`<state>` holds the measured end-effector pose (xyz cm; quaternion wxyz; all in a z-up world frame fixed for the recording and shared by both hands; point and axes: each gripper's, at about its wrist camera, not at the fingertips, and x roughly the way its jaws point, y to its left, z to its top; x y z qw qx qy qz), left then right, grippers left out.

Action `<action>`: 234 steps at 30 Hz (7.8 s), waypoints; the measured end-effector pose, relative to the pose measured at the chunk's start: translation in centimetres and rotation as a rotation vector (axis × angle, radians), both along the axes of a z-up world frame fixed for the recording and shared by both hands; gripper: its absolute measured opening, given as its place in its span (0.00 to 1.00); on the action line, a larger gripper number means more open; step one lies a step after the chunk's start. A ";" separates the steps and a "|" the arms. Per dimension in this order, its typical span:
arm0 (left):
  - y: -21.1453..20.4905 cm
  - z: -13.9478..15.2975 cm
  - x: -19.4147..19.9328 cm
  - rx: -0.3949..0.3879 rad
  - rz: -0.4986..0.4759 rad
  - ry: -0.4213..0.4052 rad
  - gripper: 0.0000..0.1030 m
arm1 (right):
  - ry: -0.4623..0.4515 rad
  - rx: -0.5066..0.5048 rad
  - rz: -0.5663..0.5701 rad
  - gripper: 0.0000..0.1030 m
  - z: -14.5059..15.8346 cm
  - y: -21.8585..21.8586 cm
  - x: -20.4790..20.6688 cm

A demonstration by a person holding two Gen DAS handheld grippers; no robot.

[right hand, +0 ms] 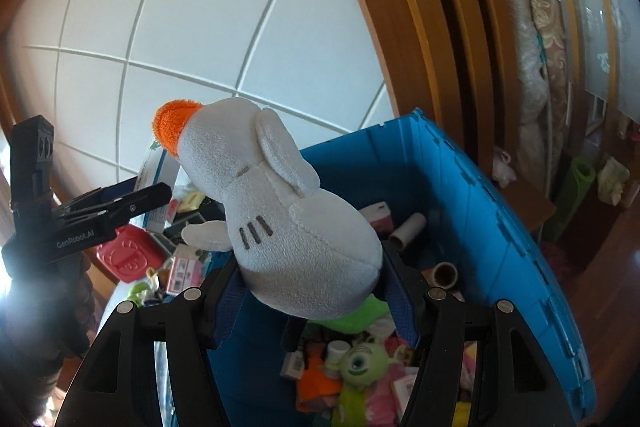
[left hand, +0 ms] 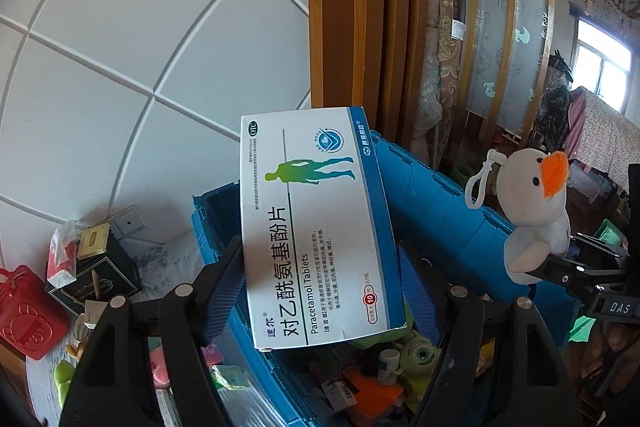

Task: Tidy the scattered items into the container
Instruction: 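Carry the paracetamol box and duck plush over the blue crate with both tools, then open both tools to drop the box and duck plush into the crate, then move both tools back to the remaining items on the bed, then grasp the pink-labelled ointment tube with the left tool while the right tool grasps the small white medicine box, then lift the tube and small box and carry them over the blue crate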

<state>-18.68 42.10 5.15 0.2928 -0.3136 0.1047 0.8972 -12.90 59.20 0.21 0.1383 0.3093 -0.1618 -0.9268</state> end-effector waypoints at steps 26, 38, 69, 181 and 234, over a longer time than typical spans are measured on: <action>6.5 0.0 -4.5 0.014 -0.002 -0.014 0.92 | -0.047 0.012 -0.053 1.00 -3.1 4.2 -1.4; 1.6 -1.1 -3.6 0.042 0.048 -0.051 1.00 | -0.050 0.018 -0.014 1.00 -2.5 2.3 -1.6; -20.0 -3.6 2.2 0.127 0.259 -0.098 1.00 | 0.012 0.097 0.221 1.00 0.9 -14.4 0.8; -39.2 -36.4 5.1 -0.083 0.309 -0.297 0.17 | -0.441 0.371 0.488 0.17 -29.1 -46.6 -0.4; -37.3 -3.8 7.7 0.018 0.384 0.081 0.17 | 0.080 0.126 0.449 0.17 1.5 -36.0 4.8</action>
